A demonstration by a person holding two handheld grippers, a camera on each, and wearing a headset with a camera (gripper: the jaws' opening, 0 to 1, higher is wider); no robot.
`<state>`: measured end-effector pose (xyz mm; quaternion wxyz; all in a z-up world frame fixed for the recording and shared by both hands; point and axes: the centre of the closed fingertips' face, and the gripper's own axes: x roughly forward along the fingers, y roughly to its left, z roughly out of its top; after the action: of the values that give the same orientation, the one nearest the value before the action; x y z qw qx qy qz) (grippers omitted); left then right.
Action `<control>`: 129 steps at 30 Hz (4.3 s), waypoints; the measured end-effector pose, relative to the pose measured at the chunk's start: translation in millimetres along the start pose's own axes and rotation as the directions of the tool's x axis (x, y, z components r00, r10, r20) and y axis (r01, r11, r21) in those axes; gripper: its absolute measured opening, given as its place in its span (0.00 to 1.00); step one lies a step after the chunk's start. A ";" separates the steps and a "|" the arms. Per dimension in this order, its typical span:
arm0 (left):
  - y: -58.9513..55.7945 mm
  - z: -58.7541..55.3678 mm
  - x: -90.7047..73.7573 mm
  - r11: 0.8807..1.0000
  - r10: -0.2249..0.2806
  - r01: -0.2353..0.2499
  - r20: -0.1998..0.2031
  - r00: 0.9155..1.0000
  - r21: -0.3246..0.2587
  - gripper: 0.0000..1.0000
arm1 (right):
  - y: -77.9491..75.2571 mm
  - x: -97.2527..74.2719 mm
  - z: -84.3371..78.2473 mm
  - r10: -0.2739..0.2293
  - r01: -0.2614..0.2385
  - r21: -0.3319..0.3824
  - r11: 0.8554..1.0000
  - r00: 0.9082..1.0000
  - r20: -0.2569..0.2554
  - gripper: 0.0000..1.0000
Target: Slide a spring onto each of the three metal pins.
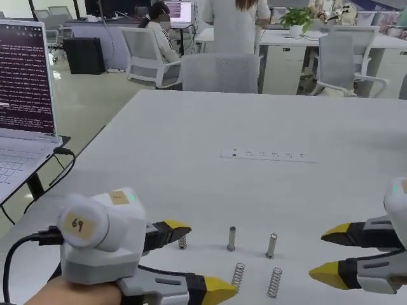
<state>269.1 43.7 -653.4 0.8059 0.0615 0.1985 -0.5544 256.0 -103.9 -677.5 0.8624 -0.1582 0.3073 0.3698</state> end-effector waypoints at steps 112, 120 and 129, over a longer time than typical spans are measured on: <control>54.0 -100.9 103.0 0.983 0.183 -0.158 -0.359 0.915 0.097 0.02 | -0.4 -6.9 -9.3 -0.029 0.016 0.119 0.993 0.993 0.114 0.87; 42.2 -87.1 91.1 0.990 0.122 -0.088 -0.347 0.930 0.110 0.02 | 1.1 -9.6 -4.1 -0.027 0.014 0.111 0.994 0.993 0.119 0.86; 29.2 -61.6 65.5 0.986 0.082 -0.032 -0.311 0.947 0.162 0.02 | 7.7 -9.3 6.3 -0.013 0.002 0.086 0.996 0.993 0.120 0.84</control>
<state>300.5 17.5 -738.7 0.7721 0.2179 0.2799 -0.5273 247.9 -100.5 -667.1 0.8868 -0.0997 0.2695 0.3620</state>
